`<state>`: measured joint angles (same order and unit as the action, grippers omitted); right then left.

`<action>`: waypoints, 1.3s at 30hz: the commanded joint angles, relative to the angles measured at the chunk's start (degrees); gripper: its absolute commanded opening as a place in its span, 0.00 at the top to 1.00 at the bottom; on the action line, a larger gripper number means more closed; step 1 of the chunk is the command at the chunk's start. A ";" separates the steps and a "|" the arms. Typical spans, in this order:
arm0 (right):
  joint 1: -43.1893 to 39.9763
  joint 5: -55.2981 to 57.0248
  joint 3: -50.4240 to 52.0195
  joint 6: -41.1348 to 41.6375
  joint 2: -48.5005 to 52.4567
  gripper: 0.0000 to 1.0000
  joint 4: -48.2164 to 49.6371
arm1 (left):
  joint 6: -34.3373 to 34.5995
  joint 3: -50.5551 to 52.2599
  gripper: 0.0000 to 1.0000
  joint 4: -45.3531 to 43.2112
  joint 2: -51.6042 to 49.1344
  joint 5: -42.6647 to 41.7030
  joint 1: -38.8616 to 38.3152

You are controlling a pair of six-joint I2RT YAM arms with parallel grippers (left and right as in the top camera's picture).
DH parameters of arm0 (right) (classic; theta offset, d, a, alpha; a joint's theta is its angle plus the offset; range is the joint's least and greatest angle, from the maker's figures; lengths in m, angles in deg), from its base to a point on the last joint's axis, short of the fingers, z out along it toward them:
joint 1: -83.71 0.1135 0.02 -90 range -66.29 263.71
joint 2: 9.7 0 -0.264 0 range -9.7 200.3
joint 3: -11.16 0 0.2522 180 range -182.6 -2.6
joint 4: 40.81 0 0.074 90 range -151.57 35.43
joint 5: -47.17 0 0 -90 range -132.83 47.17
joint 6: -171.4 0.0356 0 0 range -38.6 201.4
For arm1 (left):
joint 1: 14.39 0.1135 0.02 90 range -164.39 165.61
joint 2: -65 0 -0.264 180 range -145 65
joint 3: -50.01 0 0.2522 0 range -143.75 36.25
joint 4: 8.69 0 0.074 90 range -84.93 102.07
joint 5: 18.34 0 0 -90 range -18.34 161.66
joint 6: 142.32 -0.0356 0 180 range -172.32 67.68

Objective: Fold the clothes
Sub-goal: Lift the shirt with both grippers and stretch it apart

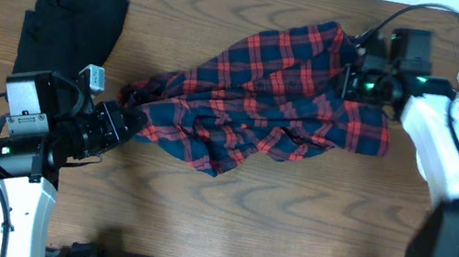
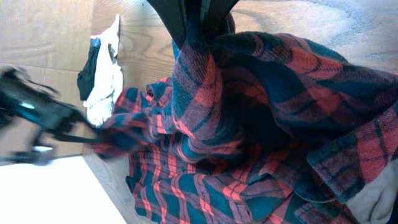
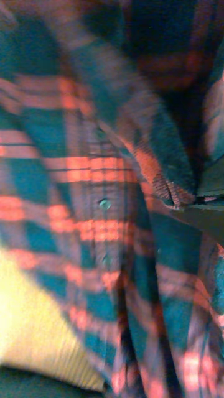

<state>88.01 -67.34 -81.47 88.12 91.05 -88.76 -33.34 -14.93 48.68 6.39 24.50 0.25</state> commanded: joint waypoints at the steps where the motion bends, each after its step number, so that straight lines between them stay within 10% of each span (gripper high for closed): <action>1: -0.42 5.53 -0.09 -1.66 -9.49 0.99 -1.49 | -1.38 -2.71 0.94 -0.61 0.44 0.24 0.39; 39: -0.70 27.76 -0.22 -4.26 -46.10 0.99 1.27 | -3.91 -36.50 0.94 4.35 4.66 -0.15 0.39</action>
<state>88.01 -41.62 -81.49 85.43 45.07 -87.89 -36.09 -49.31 53.25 10.47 24.46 0.25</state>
